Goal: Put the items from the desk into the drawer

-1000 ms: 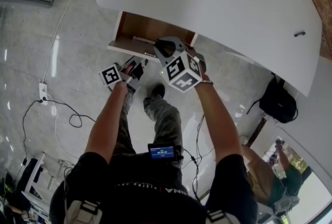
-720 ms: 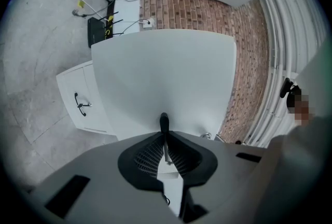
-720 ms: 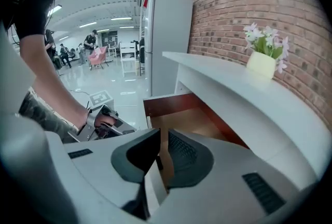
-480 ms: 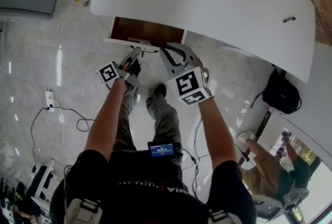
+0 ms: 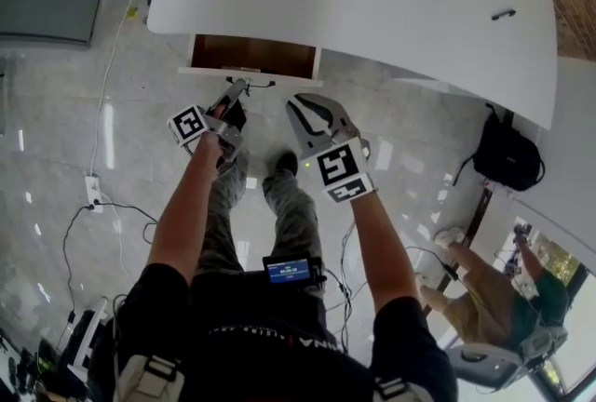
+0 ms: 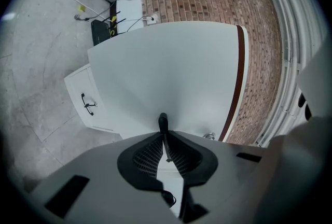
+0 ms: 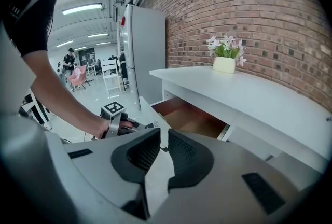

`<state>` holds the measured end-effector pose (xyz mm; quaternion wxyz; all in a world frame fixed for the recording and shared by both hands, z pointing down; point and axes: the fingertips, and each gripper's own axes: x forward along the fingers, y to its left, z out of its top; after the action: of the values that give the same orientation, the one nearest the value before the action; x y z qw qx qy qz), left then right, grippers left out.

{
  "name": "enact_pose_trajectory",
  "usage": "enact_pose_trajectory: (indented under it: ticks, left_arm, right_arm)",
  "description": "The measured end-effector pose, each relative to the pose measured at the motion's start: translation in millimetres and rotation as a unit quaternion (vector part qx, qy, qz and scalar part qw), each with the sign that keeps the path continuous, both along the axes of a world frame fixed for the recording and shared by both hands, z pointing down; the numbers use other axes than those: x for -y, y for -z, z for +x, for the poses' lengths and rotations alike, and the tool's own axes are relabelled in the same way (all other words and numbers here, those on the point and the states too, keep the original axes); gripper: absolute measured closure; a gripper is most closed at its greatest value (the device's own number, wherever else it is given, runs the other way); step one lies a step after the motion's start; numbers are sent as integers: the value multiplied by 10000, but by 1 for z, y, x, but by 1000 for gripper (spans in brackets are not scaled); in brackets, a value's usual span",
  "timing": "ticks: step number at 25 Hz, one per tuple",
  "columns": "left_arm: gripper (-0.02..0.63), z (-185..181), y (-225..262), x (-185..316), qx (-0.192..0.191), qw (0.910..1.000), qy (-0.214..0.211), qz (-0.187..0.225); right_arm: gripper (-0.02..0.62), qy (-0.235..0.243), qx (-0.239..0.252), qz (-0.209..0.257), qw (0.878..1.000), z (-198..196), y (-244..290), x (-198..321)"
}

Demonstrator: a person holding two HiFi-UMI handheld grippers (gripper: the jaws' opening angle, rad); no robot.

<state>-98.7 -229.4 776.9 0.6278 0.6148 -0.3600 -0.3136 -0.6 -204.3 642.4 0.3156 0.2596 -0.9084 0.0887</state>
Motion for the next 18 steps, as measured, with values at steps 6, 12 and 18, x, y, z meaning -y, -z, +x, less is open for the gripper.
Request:
enact_pose_trajectory:
  ticks: [6,12,18]
  left_arm:
    - [573,0,-2,9,59,9999,83,17]
    - [572,-3,-2,15,122,9999,99,16]
    - [572,-8,-3,38,185,9996,208,-31]
  right_arm:
    - [540,-212,112,-51,9997,13,-2,0]
    - [540,-368,211,-108,9990,15,-6,0]
    - [540,-515,400,-201,9977,13,-4,5]
